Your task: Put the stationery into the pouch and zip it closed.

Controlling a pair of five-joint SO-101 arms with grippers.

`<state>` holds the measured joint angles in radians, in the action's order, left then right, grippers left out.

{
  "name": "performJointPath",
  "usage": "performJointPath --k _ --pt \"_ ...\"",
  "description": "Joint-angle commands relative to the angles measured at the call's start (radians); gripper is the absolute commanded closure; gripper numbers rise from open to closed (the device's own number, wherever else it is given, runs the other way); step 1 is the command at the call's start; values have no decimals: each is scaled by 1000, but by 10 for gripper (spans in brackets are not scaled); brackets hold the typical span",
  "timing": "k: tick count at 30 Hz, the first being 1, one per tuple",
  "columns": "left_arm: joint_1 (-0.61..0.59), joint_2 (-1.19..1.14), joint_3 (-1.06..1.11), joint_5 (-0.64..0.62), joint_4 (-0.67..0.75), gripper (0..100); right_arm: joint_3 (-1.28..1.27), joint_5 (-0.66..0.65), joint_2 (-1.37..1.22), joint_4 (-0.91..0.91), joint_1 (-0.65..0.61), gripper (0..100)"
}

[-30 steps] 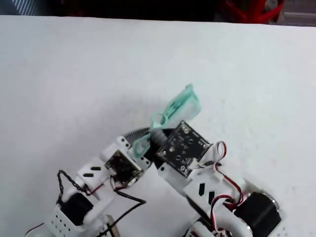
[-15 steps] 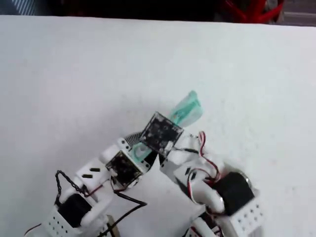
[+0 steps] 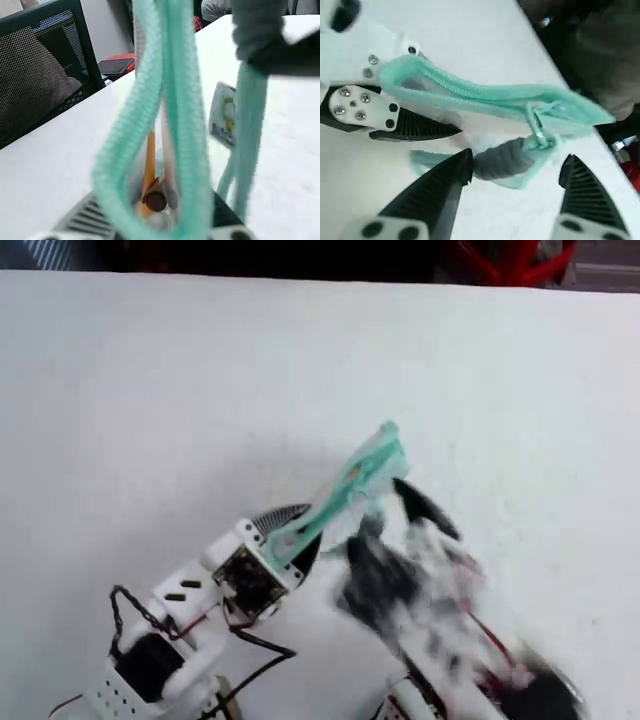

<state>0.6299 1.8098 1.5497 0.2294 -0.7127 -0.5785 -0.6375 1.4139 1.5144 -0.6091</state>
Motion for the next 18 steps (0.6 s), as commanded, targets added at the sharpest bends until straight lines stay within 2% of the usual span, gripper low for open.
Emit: performJointPath --k 1,4,9,13,18 --pt "-25 8 -54 -2 5 977 89 -83 10 22 93 718" --pt "-25 8 -54 -2 3 977 117 -132 -18 -7 166 718" --pt "-25 8 -52 -2 -5 977 196 -192 -68 -59 220 718" --pt "-18 8 -54 -2 -32 977 176 -262 -193 -166 269 718" --pt "-18 8 -54 -2 -40 977 293 -431 -390 -160 297 718"
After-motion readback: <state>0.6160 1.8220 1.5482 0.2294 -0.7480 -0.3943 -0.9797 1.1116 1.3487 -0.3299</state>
